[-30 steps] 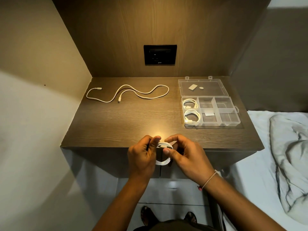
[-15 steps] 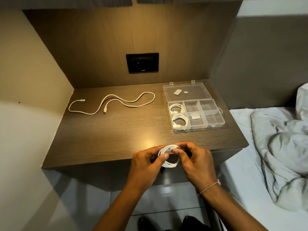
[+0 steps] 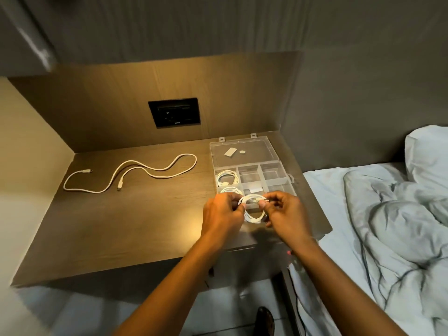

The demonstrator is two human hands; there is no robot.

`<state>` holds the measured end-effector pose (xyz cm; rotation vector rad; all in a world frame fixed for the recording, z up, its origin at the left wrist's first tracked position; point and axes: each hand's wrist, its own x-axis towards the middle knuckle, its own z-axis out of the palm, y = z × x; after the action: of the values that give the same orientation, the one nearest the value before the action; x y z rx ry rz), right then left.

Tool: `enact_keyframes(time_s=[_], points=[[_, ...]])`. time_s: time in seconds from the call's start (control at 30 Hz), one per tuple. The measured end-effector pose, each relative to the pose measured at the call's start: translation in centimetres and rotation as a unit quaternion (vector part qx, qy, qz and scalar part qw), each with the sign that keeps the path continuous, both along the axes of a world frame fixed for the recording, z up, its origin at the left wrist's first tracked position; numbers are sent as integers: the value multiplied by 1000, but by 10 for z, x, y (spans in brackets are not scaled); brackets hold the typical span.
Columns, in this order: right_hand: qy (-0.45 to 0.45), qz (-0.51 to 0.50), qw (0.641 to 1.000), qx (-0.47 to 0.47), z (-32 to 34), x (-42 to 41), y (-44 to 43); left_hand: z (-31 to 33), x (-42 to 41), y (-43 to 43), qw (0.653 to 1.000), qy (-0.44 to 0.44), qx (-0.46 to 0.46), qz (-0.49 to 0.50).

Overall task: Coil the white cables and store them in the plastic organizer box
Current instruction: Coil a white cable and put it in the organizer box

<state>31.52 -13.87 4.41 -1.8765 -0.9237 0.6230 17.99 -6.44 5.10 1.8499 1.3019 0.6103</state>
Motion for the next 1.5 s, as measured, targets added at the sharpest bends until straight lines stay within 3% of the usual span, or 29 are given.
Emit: enact_keyframes(time_s=[0.3, 0.6, 0.83, 1.03, 1.3, 1.5], points=[[-95, 96, 982, -129, -9, 70, 75, -14, 62, 54, 992, 112, -37, 40], [-170, 173, 951, -193, -9, 93, 102, -16, 83, 61, 985, 147, -52, 68], [-230, 202, 925, -223, -10, 87, 105, -13, 85, 56, 977, 199, -9, 80], [-342, 196, 892, -222, -9, 69, 108, -15, 87, 48, 956, 282, 60, 54], [-391, 195, 871, -225, -9, 61, 107, -18, 76, 48, 973, 220, 36, 66], [-472, 221, 823, -228, -5, 50, 104, -20, 73, 45, 980, 196, 4, 22]])
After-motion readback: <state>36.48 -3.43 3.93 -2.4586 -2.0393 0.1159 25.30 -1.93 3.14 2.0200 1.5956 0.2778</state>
